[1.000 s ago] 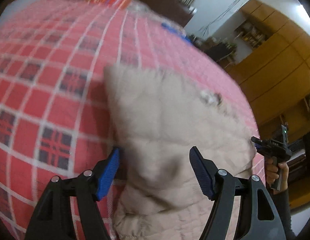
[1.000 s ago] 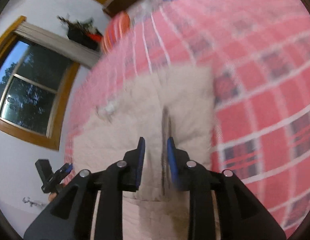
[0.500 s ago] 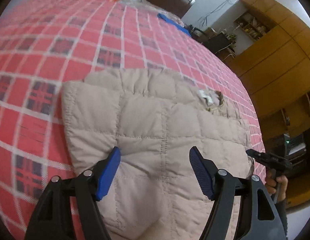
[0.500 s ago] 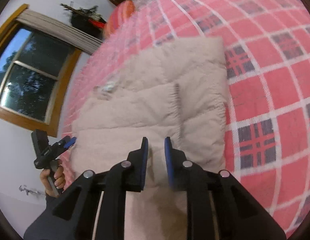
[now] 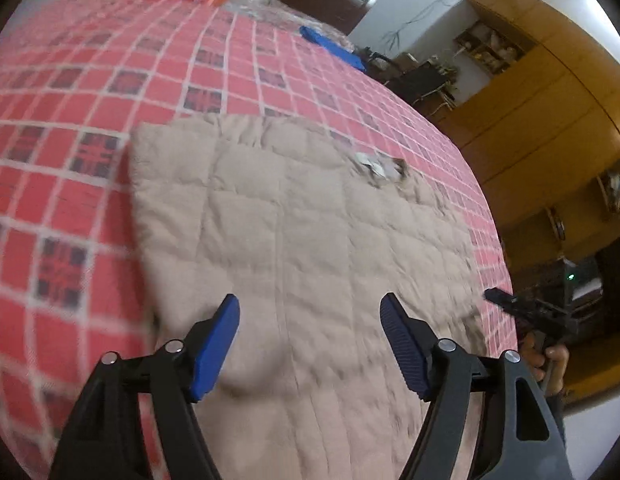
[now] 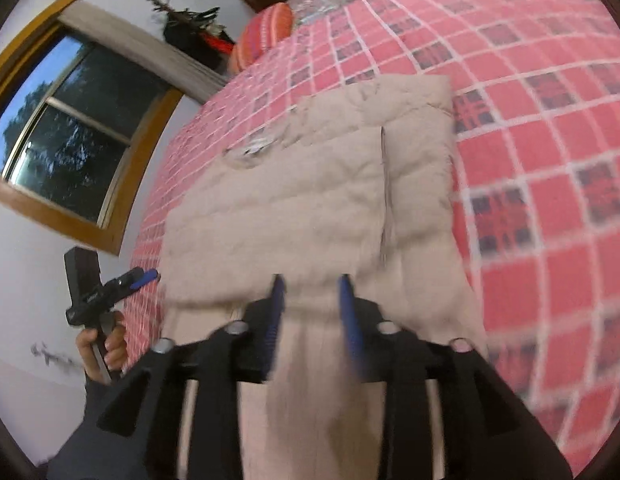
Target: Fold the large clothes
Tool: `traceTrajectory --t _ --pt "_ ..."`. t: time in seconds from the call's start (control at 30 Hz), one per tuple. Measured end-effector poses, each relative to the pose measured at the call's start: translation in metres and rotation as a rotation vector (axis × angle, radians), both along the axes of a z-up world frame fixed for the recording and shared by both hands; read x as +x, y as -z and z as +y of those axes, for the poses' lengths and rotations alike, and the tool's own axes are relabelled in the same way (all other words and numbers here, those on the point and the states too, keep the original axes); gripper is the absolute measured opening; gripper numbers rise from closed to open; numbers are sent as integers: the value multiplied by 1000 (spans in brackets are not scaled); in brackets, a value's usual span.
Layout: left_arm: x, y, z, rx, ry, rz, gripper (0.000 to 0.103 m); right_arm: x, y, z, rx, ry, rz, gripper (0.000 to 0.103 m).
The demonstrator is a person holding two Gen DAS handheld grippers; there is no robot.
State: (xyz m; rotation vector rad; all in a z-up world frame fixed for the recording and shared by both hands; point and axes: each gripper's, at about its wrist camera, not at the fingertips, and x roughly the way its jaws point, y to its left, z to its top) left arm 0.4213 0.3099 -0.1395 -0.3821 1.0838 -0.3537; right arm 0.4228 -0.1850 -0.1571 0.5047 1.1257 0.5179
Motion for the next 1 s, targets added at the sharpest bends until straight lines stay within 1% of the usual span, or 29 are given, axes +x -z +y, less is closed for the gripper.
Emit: traceTrajectory --t 0.03,0.07,0.1,0.13,0.17,0.2,0.3,0.33,0.43,0.5,0.7,0.77,0.9,1.0 --pt "-13 -2 3 11 4 5 74 -15 -4 -4 -7 -8 -1 50" --pt "-36 -4 9 19 11 12 76 -37 -5 -11 -21 -21 4 57" --pt "-61 -3 17 21 17 17 77 -56 -4 -19 -31 -33 14 59" --pt "-83 -1 24 17 21 26 77 -83 2 -28 -43 -53 43 60" --pt "-104 2 33 12 27 41 78 -98 7 -34 -47 -65 64 60" --pt "-129 7 43 8 35 63 78 -122 15 -43 -50 -74 96 62" --pt "-189 23 67 21 25 113 78 -181 33 -63 -97 -68 162 62" --pt "-202 26 71 19 20 122 78 -197 36 -69 -99 -61 177 62" --pt "-242 38 80 -5 29 142 78 -229 41 -82 -49 -52 217 62" --pt "-254 47 79 -41 39 155 78 -241 46 -84 -32 -57 232 62" --pt "-253 74 67 -124 77 237 78 -248 63 -83 4 -41 259 63" --pt "-258 72 66 -135 77 244 78 -247 68 -84 16 -51 267 63" --pt "-264 74 54 -184 138 257 78 -249 69 -77 48 -67 260 63" --pt "-266 77 54 -212 135 270 78 -249 68 -69 47 -77 251 63"
